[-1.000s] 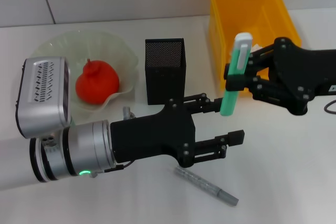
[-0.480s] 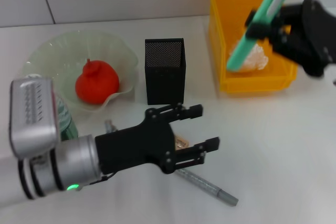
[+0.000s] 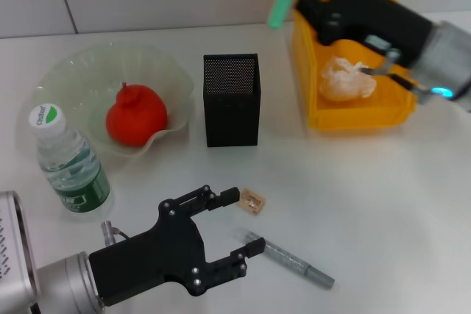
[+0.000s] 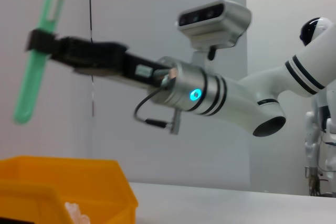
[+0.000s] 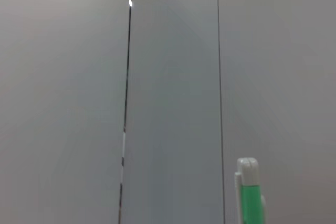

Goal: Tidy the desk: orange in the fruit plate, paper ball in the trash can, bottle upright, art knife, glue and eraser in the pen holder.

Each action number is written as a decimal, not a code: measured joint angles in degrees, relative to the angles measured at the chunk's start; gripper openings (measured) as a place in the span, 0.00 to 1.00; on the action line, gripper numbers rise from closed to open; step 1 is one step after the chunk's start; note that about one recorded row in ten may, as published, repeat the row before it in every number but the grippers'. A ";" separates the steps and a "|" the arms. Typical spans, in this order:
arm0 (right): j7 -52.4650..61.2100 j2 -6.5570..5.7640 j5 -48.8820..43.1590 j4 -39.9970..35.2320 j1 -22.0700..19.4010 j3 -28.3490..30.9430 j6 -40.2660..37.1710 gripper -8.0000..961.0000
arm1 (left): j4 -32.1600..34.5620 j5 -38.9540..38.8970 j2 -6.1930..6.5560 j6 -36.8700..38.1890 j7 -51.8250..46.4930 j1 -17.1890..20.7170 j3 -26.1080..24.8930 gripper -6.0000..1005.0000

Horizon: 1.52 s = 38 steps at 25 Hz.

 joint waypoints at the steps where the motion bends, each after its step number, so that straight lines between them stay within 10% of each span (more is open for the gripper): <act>1: -1.83 0.05 0.01 2.58 1.83 -0.03 2.29 0.12 | 0.00 0.00 0.00 0.00 0.00 0.00 0.00 0.70; 6: -4.02 0.07 -0.43 9.06 6.95 -1.52 9.23 0.11 | -2.22 -1.32 -0.11 0.57 -0.28 -0.42 -0.74 0.70; 16: 11.77 -0.58 -0.68 -2.48 3.04 -9.04 13.17 0.12 | -2.36 -1.52 0.09 0.65 -0.57 -0.55 -0.74 0.70; 38: 13.77 -0.02 -0.57 0.79 8.76 -18.52 25.43 0.12 | -2.41 -1.54 0.02 0.16 -0.52 -1.10 -0.74 0.70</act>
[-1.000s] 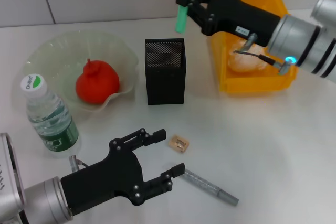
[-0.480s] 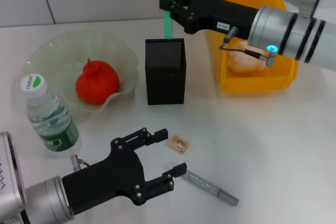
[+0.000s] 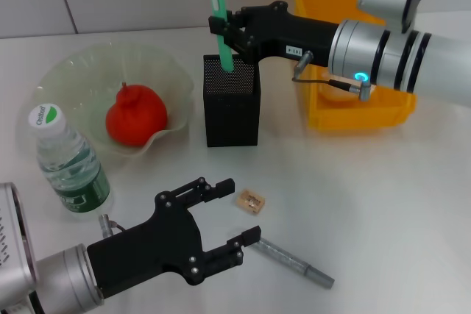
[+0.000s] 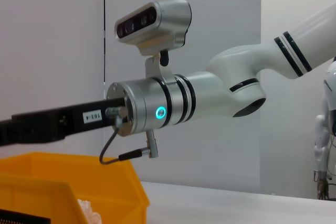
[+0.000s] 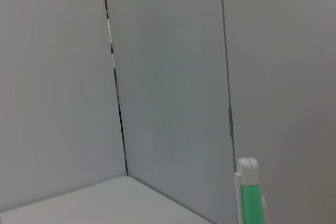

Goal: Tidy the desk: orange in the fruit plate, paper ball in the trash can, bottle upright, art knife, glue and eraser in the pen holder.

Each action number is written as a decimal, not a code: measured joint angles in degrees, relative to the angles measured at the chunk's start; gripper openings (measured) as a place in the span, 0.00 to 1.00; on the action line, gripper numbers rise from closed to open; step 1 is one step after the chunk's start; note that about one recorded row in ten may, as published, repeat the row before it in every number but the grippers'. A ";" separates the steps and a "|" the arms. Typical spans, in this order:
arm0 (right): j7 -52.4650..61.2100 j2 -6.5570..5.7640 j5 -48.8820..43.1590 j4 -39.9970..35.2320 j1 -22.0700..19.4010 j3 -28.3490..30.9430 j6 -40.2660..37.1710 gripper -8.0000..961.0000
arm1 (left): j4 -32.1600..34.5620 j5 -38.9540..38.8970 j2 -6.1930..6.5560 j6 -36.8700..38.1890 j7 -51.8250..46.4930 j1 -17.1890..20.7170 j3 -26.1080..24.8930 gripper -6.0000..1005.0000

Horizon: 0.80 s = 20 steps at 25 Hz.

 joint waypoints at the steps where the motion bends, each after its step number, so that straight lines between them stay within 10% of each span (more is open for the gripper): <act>1: 0.00 0.00 0.00 0.00 0.00 0.00 0.00 0.12 | 0.00 0.00 0.00 0.00 0.00 0.00 0.00 0.70; 10: -0.80 0.24 0.38 -0.43 -1.04 -2.22 -0.88 0.11 | 0.00 -0.04 0.17 0.27 -0.05 -0.12 -0.04 0.70; 20: 4.10 0.04 0.49 -8.91 -7.98 -1.84 -6.20 0.50 | 0.00 0.02 0.18 0.85 0.40 0.32 -0.62 0.70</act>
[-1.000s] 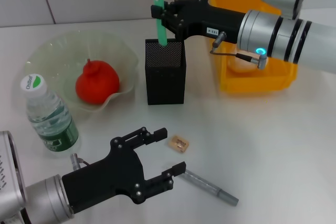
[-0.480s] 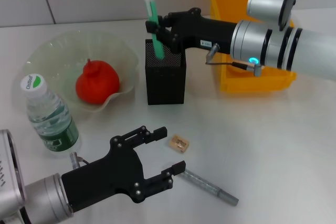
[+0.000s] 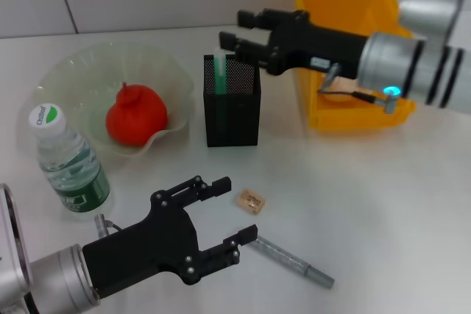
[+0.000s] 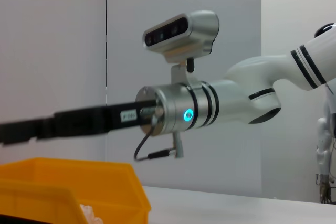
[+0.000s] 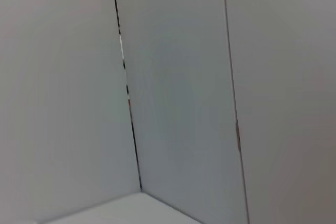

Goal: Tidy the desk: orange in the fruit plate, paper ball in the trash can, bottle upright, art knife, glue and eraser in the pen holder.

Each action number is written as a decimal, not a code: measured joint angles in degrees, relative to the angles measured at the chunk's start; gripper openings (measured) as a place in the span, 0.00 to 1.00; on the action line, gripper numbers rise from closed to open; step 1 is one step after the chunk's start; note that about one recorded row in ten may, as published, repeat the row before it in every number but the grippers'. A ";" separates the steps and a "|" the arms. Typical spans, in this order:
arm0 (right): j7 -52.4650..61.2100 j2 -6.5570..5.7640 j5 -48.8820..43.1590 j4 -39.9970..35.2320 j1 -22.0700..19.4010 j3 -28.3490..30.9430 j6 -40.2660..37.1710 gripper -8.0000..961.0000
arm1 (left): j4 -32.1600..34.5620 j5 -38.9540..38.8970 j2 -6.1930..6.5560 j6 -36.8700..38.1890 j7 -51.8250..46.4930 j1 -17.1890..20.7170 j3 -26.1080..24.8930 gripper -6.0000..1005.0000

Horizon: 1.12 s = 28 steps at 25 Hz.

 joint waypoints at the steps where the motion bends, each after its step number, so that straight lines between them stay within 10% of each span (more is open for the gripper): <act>1: 2.07 -0.11 0.00 -2.00 -1.16 -0.12 -1.23 0.52 | 0.00 0.08 0.00 0.16 0.03 0.06 0.00 0.70; 9: 28.19 -2.10 -17.66 -30.67 -8.61 0.26 -16.41 0.68 | -0.05 0.45 0.11 0.45 0.05 0.12 0.01 0.70; 15: 34.02 -3.88 -44.46 -41.99 0.25 -0.32 -31.38 0.80 | -0.72 0.57 0.18 0.47 0.07 0.09 0.00 0.70; 18: 31.89 -2.47 -55.83 -45.09 6.22 -3.59 -35.31 0.82 | -0.73 0.54 0.17 0.47 0.07 0.28 0.01 0.70; 28: 23.53 -0.45 -64.15 -48.60 6.50 -21.20 -29.66 0.81 | -1.67 1.67 0.58 1.46 -0.73 0.62 0.49 0.70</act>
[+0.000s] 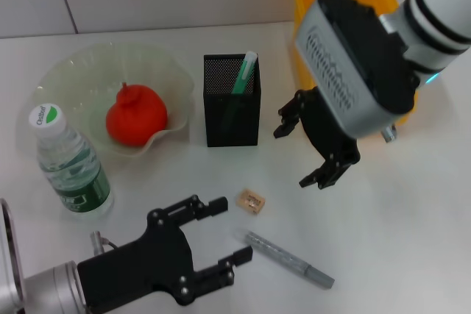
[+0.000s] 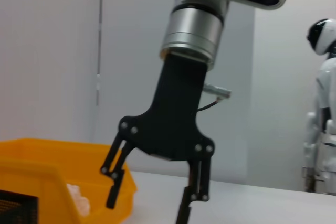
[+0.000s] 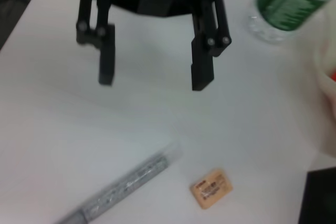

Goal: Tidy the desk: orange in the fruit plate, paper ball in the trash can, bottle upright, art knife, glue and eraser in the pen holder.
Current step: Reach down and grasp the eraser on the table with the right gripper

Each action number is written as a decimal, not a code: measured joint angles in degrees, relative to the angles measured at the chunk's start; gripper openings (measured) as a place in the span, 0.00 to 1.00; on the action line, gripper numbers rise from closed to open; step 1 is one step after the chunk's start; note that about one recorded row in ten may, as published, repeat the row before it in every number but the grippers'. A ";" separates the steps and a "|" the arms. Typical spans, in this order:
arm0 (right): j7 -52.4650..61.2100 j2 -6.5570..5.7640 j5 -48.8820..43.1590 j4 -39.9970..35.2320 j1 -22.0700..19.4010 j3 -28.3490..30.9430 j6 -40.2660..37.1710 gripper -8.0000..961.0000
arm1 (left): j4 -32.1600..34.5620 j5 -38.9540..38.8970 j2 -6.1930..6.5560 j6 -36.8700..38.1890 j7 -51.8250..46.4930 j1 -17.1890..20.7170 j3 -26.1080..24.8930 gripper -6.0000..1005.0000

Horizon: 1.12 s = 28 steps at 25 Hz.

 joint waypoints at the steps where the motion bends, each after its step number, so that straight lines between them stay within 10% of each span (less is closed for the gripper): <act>1: 0.00 0.00 0.00 0.00 0.00 0.00 0.00 0.81 | 0.00 0.54 0.01 0.15 -0.27 -0.04 -0.06 0.70; 19: -28.96 0.38 2.18 18.18 3.00 -6.44 14.93 0.81 | -0.52 4.78 -0.23 -1.74 -5.28 -0.95 -2.19 0.70; 28: -14.38 0.25 1.86 15.30 6.62 -6.83 12.52 0.81 | -0.53 4.81 -0.14 -2.40 -6.45 -1.04 -2.17 0.70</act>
